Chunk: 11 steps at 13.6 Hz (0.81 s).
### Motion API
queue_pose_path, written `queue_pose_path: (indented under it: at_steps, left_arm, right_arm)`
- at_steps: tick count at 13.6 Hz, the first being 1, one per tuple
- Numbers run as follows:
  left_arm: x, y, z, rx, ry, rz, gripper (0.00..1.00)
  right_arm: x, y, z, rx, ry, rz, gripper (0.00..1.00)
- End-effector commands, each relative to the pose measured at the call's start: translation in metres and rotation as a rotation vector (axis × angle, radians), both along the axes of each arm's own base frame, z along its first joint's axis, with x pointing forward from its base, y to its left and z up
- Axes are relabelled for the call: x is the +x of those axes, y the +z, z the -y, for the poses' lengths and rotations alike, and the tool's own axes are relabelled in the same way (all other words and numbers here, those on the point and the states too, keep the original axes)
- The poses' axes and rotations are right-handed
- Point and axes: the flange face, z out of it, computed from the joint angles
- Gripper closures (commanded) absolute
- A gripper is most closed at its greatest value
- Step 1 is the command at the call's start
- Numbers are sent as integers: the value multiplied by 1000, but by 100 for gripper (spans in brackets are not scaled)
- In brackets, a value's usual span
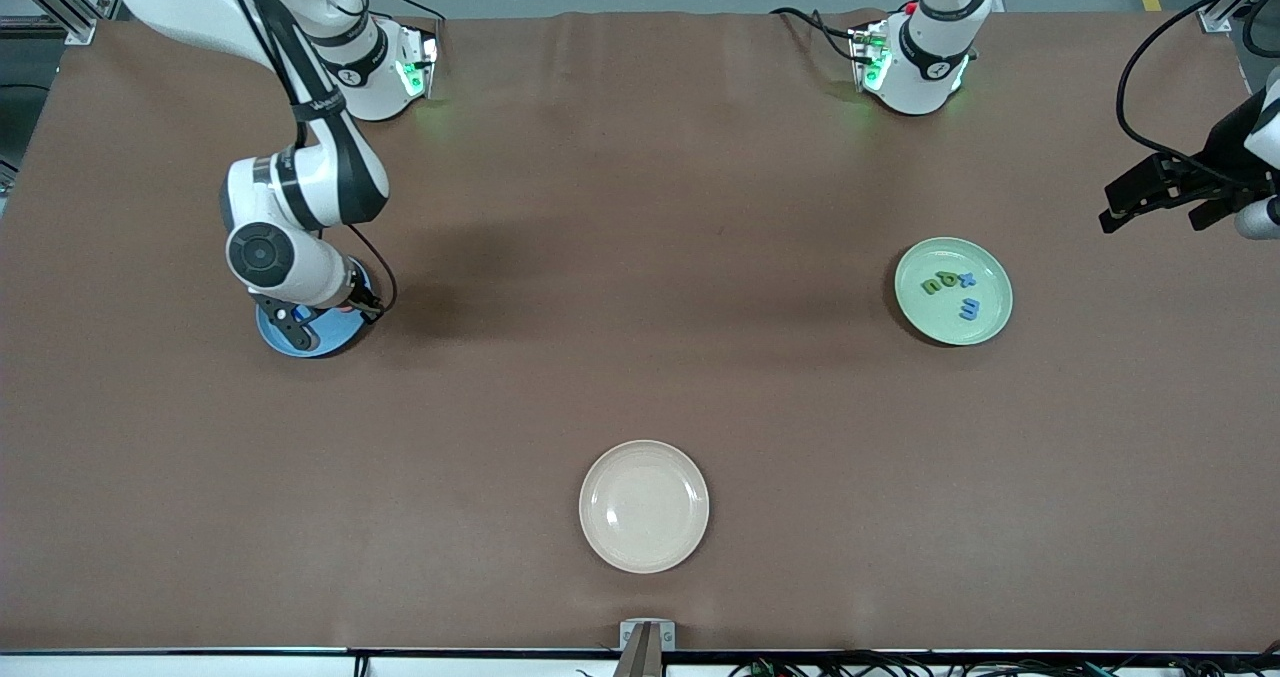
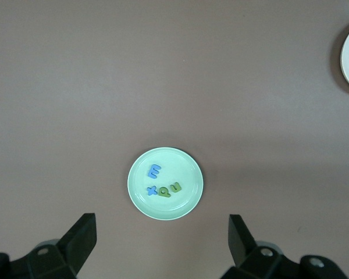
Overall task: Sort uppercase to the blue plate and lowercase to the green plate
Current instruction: 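Carry the C with the right gripper over the blue plate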
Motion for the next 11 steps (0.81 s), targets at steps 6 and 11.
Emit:
queue_pose_path:
  at_steps: [6,11]
  left_arm:
    - [-4,9,-3,-6,-19,28,0]
    - [-4,9,-3,-9,-19,29,0]
  right_arm:
    - [-15,10,45,28,48,-1,98]
    - [-24,-7,73,49,57,11,94]
